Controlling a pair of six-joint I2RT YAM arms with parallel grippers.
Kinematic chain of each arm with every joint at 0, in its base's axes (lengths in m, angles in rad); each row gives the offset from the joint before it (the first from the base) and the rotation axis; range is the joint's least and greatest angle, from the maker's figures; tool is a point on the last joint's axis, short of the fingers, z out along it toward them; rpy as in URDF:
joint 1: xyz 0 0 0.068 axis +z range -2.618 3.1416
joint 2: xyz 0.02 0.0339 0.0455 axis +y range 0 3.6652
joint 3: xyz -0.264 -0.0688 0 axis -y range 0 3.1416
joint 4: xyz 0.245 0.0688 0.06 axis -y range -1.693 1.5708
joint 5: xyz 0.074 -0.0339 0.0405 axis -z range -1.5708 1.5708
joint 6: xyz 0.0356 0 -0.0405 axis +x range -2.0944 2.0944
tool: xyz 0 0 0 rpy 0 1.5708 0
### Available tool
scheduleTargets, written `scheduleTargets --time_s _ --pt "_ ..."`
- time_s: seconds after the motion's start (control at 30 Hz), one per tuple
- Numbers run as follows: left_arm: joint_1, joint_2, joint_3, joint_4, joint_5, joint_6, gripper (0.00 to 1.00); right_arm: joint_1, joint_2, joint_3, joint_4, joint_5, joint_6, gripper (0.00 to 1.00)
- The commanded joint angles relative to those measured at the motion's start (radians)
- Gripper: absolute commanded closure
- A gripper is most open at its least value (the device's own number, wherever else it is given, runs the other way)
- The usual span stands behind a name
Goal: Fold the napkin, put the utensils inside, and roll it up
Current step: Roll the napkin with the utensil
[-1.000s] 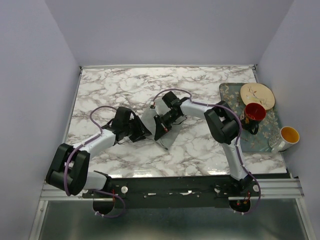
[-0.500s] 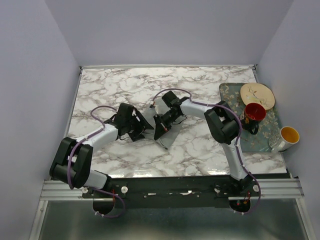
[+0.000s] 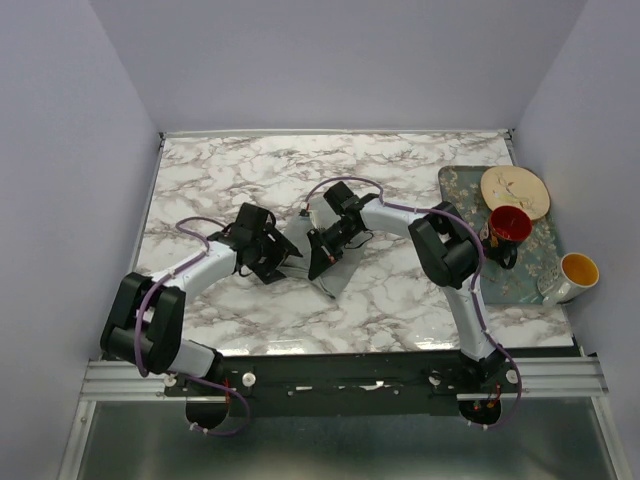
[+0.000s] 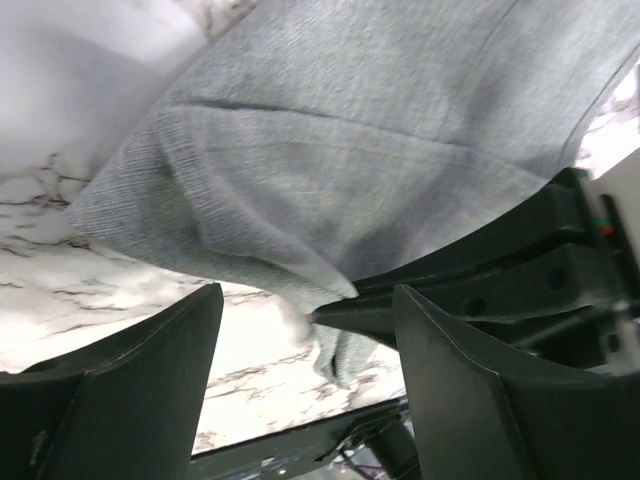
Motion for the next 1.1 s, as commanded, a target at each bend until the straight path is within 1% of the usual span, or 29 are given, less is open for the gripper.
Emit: scheduleTargets --time_s 0.0,0.17,0.23,0.33,0.37,0.43,0.47,0.5,0.53,0.67,0.73,0.77,0.8,0.83,0.9,0.97,1.0,1.03,1.07 --pt "-0.002 0.048 0.069 -0.042 -0.05 -0.052 0.25 -0.005 0.003 0.015 0.005 0.033 -0.011 0.99" --pt "-0.002 0.086 0.086 -0.068 -0.061 -0.069 0.32 -0.005 -0.01 0.011 0.007 0.033 -0.011 0.99" --pt "-0.003 0.1 0.105 -0.094 -0.062 -0.056 0.33 -0.005 -0.011 0.009 0.008 0.04 -0.01 0.99" --pt "-0.003 0.109 0.118 -0.101 -0.067 -0.049 0.37 -0.005 -0.009 0.006 0.011 0.046 -0.009 0.99" --pt "-0.003 0.114 0.122 -0.101 -0.07 -0.043 0.45 -0.007 -0.009 0.006 0.011 0.052 -0.009 0.99" --pt "-0.003 0.128 0.135 -0.103 -0.072 -0.033 0.53 -0.007 -0.015 0.002 0.014 0.054 -0.01 0.98" --pt "-0.005 0.129 0.134 -0.103 -0.067 -0.025 0.61 -0.005 -0.017 0.0 0.016 0.057 -0.011 0.98" --pt "-0.005 0.131 0.135 -0.101 -0.064 -0.023 0.64 -0.007 -0.018 0.0 0.016 0.059 -0.013 0.97" --pt "-0.006 0.131 0.134 -0.098 -0.062 -0.02 0.65 -0.007 -0.023 0.0 0.016 0.062 -0.011 0.95" --pt "-0.005 0.128 0.138 -0.098 -0.067 -0.011 0.72 -0.007 -0.046 0.002 0.014 0.068 -0.002 0.91" --pt "-0.005 0.134 0.146 -0.1 -0.067 -0.006 0.75 -0.007 -0.058 0.0 0.013 0.072 0.0 0.86" --pt "-0.005 0.137 0.149 -0.103 -0.067 -0.003 0.81 -0.007 -0.066 -0.001 0.013 0.077 0.003 0.84" --pt "-0.005 0.14 0.158 -0.104 -0.067 0.004 0.85 -0.005 -0.082 -0.004 0.01 0.089 0.004 0.82" --pt "-0.006 0.152 0.164 -0.111 -0.067 0.006 0.87 -0.005 -0.09 -0.006 0.008 0.101 0.007 0.78" --pt "-0.005 0.163 0.175 -0.114 -0.067 0.009 0.92 -0.005 -0.11 -0.008 -0.002 0.129 0.01 0.76" --pt "-0.006 0.178 0.18 -0.121 -0.064 0.012 1.0 -0.005 -0.132 -0.004 -0.01 0.144 0.01 0.73" --pt "-0.006 0.18 0.183 -0.123 -0.065 0.014 1.0 -0.005 -0.138 -0.001 -0.028 0.169 0.007 0.71" --pt "-0.005 0.186 0.186 -0.121 -0.064 0.012 1.0 -0.002 -0.153 0.0 -0.035 0.181 0.006 0.67" --pt "-0.005 0.186 0.188 -0.121 -0.067 0.017 1.0 -0.001 -0.162 0.002 -0.044 0.195 -0.006 0.65"
